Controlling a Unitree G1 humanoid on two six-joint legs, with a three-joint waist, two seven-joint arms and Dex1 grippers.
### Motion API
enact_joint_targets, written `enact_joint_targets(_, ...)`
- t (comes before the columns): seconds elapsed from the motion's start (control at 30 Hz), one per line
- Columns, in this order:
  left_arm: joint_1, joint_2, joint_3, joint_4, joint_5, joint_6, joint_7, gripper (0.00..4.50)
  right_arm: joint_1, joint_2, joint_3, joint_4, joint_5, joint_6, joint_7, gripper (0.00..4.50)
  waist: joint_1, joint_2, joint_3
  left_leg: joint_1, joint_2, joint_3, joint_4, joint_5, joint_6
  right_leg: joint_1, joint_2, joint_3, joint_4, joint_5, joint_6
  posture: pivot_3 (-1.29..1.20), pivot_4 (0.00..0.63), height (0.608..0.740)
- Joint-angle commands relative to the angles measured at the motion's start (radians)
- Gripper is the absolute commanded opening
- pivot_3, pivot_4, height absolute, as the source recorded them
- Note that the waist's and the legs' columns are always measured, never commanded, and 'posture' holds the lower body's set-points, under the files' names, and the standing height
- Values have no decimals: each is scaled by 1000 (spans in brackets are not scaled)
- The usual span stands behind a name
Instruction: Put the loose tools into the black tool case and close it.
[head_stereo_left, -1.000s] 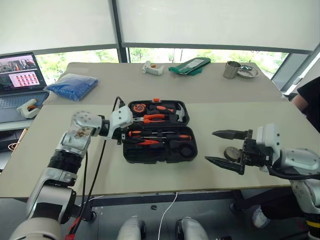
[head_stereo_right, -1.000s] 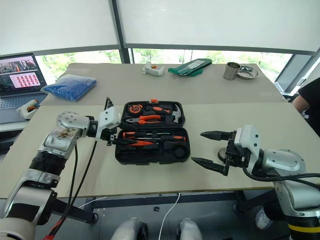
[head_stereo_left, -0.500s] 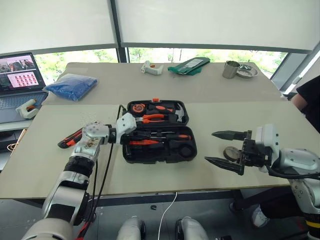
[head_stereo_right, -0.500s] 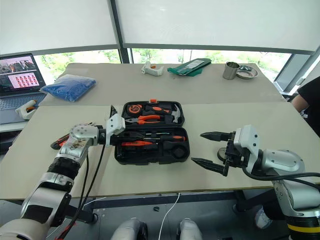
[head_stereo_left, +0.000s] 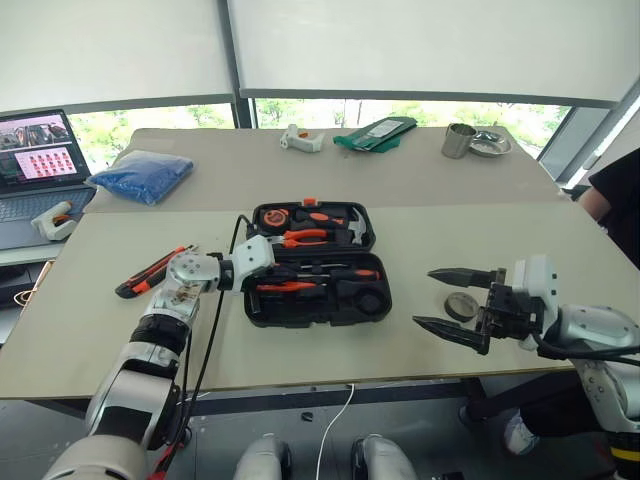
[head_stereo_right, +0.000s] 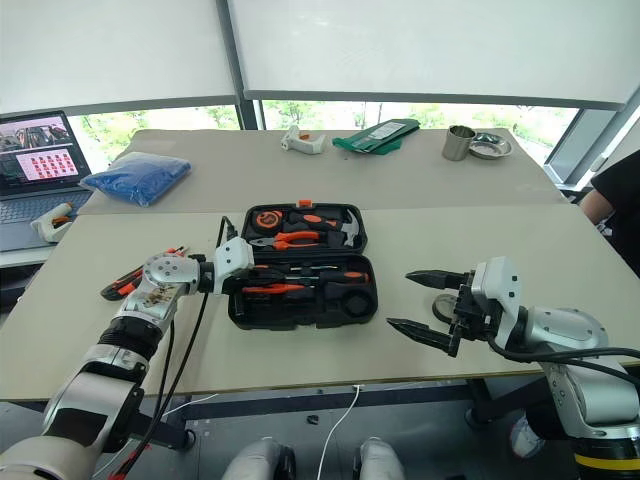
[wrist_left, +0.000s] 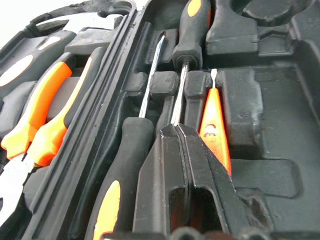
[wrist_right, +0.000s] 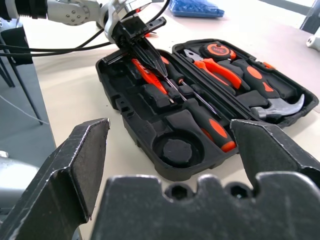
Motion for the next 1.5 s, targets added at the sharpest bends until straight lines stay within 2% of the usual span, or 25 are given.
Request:
enact_joint_targets(0.03,64,10,105,-56,-126,29,-26,267,-6,13,-34,15,-11,-66,3,4500,-3,0,0,0,0,0,0,0,0,0,0,0,0,0,0,0,150,740)
enact_joint_targets(0.13,129,44,194,-140,-219,2,-47,955,-7,31,-35,41,-27,-121,4,4500,-8,0,0,-1,1,0,-1,0,0,-2,0,0,0,2,-3,0,150,740)
enact_joint_targets(0.2,217,91,274,-227,-286,4,-58,1769,-1,45,-30,64,-44,-169,14,4500,-14,0,0,-2,1,0,-1,0,0,-3,1,1,0,2,-3,0,150,740)
enact_joint_targets(0.37,450,198,412,-407,-375,126,-13,3369,4,91,-26,86,-35,-232,23,4500,-22,0,0,-2,2,0,-2,0,0,-3,0,0,0,2,-4,0,150,740)
enact_joint_targets(0.47,659,212,582,-510,-419,173,111,4477,21,147,-11,69,-26,-274,20,4500,-21,0,0,-1,2,0,-2,0,0,-2,-2,0,0,1,-1,0,150,740)
enact_joint_targets(0.63,957,153,787,-602,-436,180,271,4477,58,199,11,5,37,-246,24,4500,-17,0,0,0,2,0,-3,-1,0,-3,-5,0,-1,0,-1,0,150,740)
enact_joint_targets(0.7,1034,129,850,-626,-464,220,328,4477,61,234,19,-20,39,-271,6,4500,-13,0,0,0,2,0,-3,-5,-7,-3,-8,-2,-1,-3,-3,0,150,740)
enact_joint_targets(0.8,1089,118,891,-652,-488,273,379,4477,63,283,34,-52,33,-299,-13,4500,0,0,0,0,2,0,-3,-6,-8,-5,-10,-4,-1,-5,-7,0,150,740)
enact_joint_targets(0.9,1074,133,891,-677,-498,332,430,4477,64,313,51,-60,13,-326,-29,4500,14,0,0,1,1,0,-3,-6,-9,-6,-13,-6,-2,-5,-7,0,150,740)
enact_joint_targets(1.1,849,266,789,-607,-498,535,426,4477,29,282,60,-78,37,-251,-63,4500,28,0,0,0,0,1,-3,-6,-8,-5,-13,-7,-1,-4,-7,0,150,740)
enact_joint_targets(1.23,620,385,623,-444,-410,595,341,4477,13,261,58,-79,39,-233,-77,4500,24,0,-1,-1,-1,2,-3,-6,-8,-3,-11,-7,-1,-4,-7,0,150,740)
enact_joint_targets(1.33,419,417,491,-268,-326,610,295,4477,6,249,57,-80,37,-222,-82,4500,18,0,-1,-2,-1,3,-3,-4,-6,-4,-9,-6,0,0,-2,0,150,740)
enact_joint_targets(1.37,348,416,444,-202,-297,625,276,4477,5,247,57,-81,36,-220,-84,4500,15,0,-1,-2,-1,3,-3,-1,0,-4,-7,-6,-1,0,-2,0,150,740)
enact_joint_targets(1.5,140,394,280,4,-164,604,217,4477,14,234,54,-99,39,-209,-96,4500,4,-1,0,-3,-1,4,-3,-1,0,-3,-3,-5,-1,0,-2,0,150,740)
